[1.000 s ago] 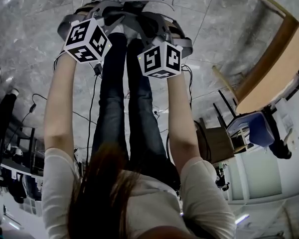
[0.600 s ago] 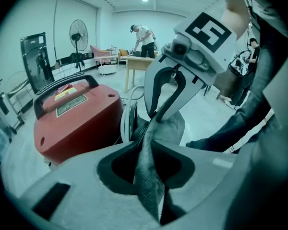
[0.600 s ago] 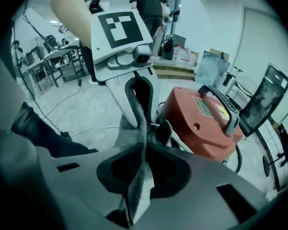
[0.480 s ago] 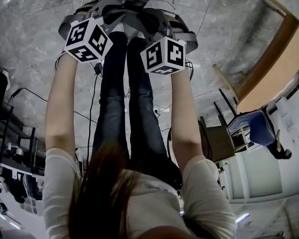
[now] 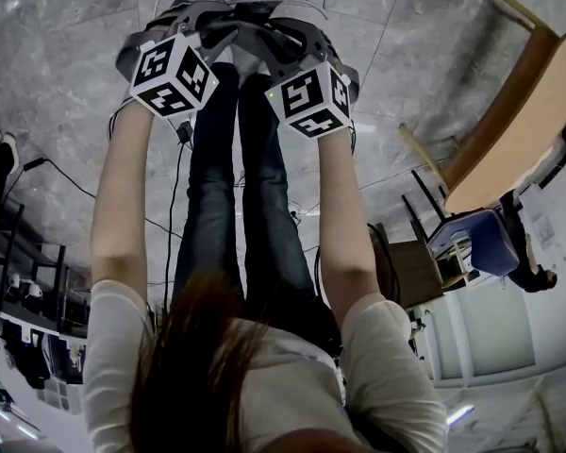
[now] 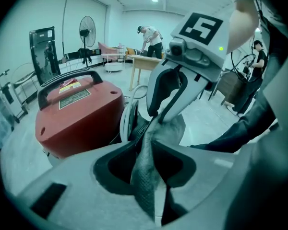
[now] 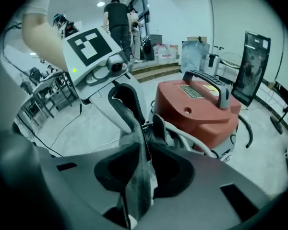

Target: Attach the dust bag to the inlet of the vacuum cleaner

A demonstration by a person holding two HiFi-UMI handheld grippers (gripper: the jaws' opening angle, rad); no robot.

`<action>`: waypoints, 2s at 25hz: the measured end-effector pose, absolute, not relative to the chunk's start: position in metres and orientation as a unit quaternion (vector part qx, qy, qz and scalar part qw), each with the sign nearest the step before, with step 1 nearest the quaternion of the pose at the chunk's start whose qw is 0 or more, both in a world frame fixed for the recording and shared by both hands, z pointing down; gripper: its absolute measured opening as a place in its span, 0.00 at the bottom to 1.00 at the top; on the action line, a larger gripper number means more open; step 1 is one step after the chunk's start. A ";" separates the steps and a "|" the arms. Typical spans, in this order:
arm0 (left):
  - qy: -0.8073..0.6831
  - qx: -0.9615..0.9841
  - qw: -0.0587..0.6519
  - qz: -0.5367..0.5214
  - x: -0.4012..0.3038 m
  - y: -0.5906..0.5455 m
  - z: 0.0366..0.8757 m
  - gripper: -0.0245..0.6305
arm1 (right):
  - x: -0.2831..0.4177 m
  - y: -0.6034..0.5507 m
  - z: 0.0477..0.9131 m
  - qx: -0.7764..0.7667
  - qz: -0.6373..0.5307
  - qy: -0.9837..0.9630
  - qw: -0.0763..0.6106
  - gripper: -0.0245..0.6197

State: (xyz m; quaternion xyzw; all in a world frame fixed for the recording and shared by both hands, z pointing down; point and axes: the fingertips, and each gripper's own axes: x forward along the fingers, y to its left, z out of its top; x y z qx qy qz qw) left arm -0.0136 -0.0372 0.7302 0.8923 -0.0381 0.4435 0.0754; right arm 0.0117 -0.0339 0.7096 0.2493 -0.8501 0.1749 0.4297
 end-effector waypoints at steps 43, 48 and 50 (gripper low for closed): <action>-0.177 0.868 0.172 0.431 -0.038 -0.021 0.680 0.38 | 0.011 -0.027 0.654 0.317 0.249 -0.840 0.363 0.34; -0.227 0.860 0.207 0.407 -0.041 -0.018 0.663 0.38 | 0.013 -0.021 0.641 0.321 0.252 -0.840 0.358 0.33; -0.240 0.858 0.215 0.400 -0.041 -0.019 0.656 0.38 | 0.013 -0.023 0.636 0.323 0.257 -0.841 0.350 0.32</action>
